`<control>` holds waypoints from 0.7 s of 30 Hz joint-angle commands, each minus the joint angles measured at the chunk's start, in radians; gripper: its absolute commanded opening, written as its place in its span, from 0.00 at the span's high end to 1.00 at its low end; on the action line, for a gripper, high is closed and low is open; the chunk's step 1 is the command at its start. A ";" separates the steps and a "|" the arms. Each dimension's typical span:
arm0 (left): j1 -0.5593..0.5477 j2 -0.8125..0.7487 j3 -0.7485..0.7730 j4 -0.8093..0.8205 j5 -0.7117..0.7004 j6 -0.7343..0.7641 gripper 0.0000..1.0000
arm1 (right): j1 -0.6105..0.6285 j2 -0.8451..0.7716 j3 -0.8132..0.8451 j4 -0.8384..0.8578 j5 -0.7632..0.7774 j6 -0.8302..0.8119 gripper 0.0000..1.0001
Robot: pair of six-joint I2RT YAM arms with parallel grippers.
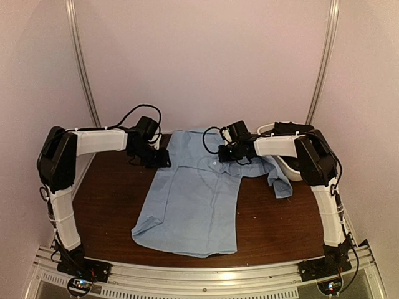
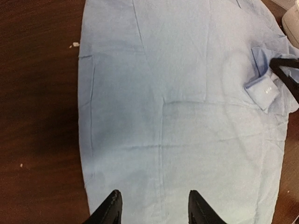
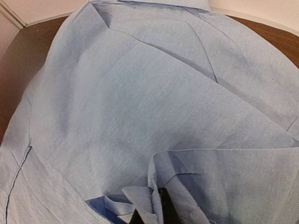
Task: Fold and stack the long sleeve shirts
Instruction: Fold the sleeve of the 1/3-folded shirt.
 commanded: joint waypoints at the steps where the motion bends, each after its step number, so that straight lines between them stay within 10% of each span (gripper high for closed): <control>1: 0.002 -0.213 -0.221 0.012 -0.001 0.011 0.51 | -0.012 0.025 0.018 -0.022 0.012 0.019 1.00; 21: -0.143 -0.707 -0.899 0.057 0.123 -0.228 0.76 | -0.015 0.081 0.017 -0.010 0.007 0.051 1.00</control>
